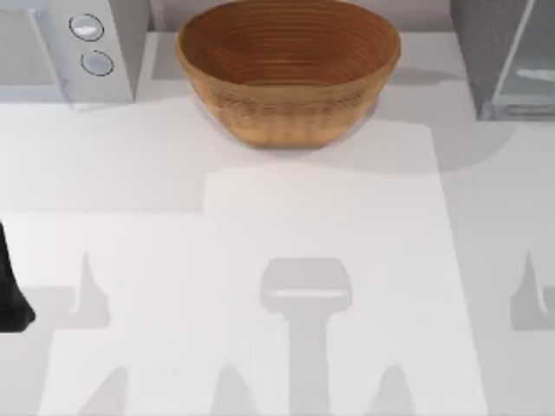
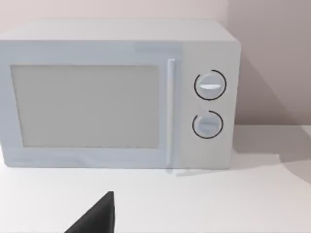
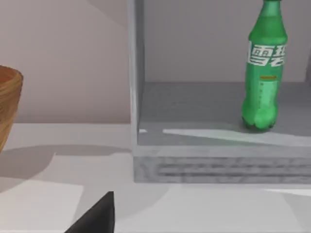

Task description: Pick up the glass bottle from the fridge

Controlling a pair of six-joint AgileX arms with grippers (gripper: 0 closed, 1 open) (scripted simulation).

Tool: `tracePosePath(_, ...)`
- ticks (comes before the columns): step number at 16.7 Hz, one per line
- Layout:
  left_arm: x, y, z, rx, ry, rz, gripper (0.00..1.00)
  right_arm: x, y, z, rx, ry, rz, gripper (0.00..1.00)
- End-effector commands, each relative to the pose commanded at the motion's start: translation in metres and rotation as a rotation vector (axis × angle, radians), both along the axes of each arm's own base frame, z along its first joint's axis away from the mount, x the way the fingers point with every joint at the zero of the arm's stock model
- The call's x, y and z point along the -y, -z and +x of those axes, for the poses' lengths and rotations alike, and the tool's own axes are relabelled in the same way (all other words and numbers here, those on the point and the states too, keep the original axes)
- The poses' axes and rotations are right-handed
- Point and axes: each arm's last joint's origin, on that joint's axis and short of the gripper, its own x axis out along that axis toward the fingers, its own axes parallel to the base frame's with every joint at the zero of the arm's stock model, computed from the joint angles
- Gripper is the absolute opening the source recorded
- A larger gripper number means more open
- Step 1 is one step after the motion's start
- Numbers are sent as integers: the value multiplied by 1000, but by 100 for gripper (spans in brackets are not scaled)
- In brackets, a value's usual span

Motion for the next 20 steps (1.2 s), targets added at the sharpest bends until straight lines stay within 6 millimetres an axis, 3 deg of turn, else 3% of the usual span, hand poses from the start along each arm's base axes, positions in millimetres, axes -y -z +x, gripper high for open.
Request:
tracePosePath(6, 0, 0, 0, 0, 0, 0, 100, 3, -7, 6, 16, 2, -3, 100)
tracePosePath(12, 0, 0, 0, 0, 0, 0, 100, 21, -20, 38, 36, 9, -14, 100)
tracePosePath(20, 0, 0, 0, 0, 0, 0, 100, 67, 14, 86, -24, 6, 6, 100)
